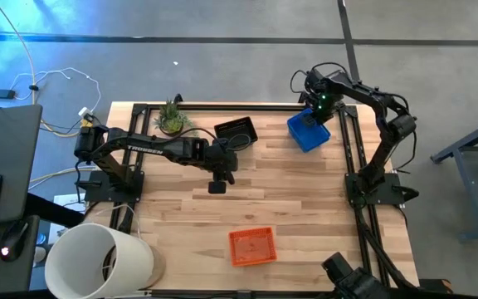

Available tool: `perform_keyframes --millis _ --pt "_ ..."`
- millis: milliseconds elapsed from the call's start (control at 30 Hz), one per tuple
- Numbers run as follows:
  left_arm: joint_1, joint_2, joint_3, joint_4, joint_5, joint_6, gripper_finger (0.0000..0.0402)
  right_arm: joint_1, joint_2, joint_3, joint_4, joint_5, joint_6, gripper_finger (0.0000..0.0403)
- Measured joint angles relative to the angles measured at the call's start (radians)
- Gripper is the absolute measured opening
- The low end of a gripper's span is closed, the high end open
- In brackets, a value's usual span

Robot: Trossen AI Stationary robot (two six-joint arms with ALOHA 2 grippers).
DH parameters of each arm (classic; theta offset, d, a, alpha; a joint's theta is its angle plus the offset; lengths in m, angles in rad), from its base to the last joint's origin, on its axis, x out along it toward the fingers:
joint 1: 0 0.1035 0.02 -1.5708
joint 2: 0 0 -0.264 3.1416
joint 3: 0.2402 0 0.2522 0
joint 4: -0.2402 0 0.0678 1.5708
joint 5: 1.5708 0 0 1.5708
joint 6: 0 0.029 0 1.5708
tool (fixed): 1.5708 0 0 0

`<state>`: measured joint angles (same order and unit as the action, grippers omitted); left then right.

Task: Stack baskets by color
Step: Stack the bottom blue basket on top of the top blue basket, then adjust the stacked blue baskets

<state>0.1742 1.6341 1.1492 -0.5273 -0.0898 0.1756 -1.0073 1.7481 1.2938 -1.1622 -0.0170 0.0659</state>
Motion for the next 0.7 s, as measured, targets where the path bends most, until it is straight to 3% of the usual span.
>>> perform_keyframes --millis 233,533,700 --pt "0.0 0.0 0.0 0.0 0.0 0.0 0.0115 0.0 0.0 0.0 -0.002 0.014 -0.011 0.0006" --pt "0.0 0.0 0.0 -0.005 0.0 0.0 0.0115 0.002 0.0 0.0 -0.019 0.017 -0.02 0.0089" --pt "0.0 0.0 0.0 -0.005 0.0 0.0 0.0115 0.002 -0.004 0.0 -0.043 0.016 -0.013 0.0108"
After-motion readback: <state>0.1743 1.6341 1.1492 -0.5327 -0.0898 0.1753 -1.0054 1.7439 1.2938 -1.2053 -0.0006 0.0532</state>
